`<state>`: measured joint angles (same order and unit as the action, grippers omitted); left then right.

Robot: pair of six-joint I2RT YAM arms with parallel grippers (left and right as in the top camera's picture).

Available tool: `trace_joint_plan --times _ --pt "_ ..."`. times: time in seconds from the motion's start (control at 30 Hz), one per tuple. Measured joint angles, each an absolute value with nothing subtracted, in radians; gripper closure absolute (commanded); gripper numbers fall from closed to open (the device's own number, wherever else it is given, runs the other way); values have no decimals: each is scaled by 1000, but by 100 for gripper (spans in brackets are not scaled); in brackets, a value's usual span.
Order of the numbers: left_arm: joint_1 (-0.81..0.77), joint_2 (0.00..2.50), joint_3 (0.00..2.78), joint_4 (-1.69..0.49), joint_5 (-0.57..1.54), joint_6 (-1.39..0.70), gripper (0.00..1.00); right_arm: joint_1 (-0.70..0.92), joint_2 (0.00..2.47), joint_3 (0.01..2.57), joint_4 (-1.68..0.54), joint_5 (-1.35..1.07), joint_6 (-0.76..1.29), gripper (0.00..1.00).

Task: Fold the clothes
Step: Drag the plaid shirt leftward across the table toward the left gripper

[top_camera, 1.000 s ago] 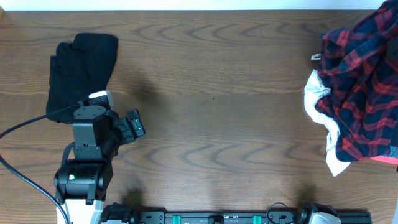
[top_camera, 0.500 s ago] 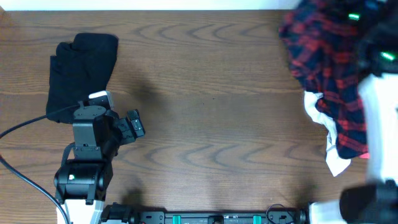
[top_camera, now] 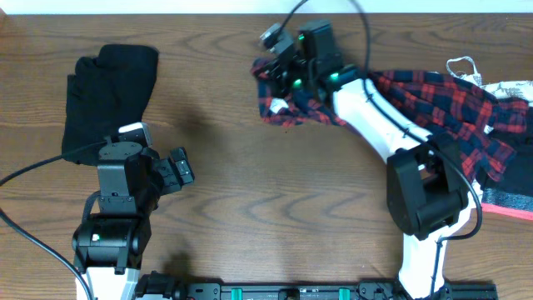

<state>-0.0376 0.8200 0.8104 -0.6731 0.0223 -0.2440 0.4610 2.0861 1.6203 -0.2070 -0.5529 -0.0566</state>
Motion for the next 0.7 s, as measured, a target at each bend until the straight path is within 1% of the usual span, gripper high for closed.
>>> trace_joint_plan --times 0.23,0.43,0.67,0.7 --pt "-38 820 810 -673 22 -244 2 499 2058 1620 -274 -536 -99 99" --pt "-38 820 810 -673 22 -244 2 521 1977 1620 -337 -534 -147 99" --pt "-38 820 810 -673 22 -244 2 628 1924 1621 -331 -525 -177 99" --pt "-38 820 810 -673 22 -244 2 639 1924 1621 -325 -517 -178 92"
